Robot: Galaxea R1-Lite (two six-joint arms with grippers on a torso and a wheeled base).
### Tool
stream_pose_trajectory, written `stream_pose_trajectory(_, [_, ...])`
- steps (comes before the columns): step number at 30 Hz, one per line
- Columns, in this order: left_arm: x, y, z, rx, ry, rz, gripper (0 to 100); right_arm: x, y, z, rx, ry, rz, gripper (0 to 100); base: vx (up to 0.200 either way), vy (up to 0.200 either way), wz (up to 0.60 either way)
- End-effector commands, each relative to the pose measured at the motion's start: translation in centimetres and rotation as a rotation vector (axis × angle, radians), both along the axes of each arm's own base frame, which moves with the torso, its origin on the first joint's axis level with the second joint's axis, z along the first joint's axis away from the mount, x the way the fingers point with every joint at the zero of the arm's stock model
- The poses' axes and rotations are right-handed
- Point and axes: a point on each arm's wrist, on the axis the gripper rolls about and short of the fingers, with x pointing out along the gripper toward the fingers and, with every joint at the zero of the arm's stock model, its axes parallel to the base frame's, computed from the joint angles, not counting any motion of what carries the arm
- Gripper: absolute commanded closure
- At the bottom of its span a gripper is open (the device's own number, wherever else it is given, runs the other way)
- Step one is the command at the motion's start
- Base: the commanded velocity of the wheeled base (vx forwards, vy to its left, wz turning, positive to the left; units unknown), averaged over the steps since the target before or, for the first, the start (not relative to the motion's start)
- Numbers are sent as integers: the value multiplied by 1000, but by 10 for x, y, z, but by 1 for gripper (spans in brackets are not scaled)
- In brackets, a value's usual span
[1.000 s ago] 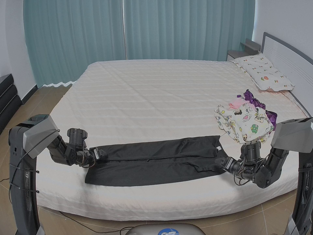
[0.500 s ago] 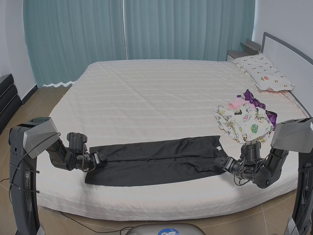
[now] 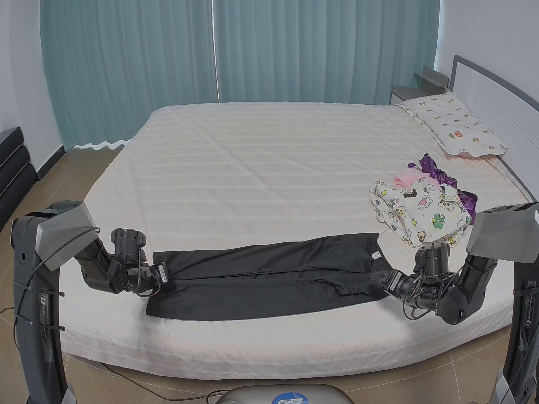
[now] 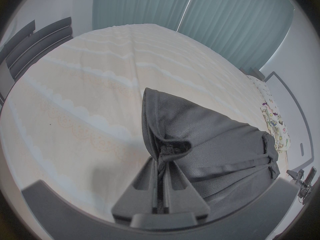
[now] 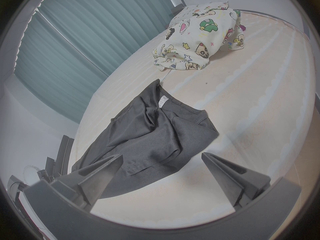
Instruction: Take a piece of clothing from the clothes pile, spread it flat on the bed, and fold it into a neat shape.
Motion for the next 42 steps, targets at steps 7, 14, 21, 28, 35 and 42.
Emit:
stream_pose_trajectory(7, [-11, 23, 21, 29, -22, 30, 100, -1, 0, 1, 0, -1, 1, 0, 0, 0, 0])
stream_pose_trajectory(14, [-14, 42, 33, 30, -37, 77, 100, -1, 0, 2, 1, -4, 1, 0, 0, 0, 0])
stream_pose_trajectory(21, [-24, 74, 55, 9, -30, 132, 100, -1, -1, 3, 3, -6, -2, 0, 0, 0, 0])
stream_pose_trajectory(28, [-32, 85, 65, -8, -12, 148, 100, -1, 0, 3, 4, -6, -1, 0, 0, 0, 0])
stream_pose_trajectory(35, [-34, 83, 62, -8, 3, 148, 100, -1, -1, 3, 4, -6, -1, 0, 0, 0, 0])
stream_pose_trajectory(42, [-36, 82, 61, -6, 9, 149, 100, -1, -1, 3, 3, -6, -2, 0, -86, 0, 0])
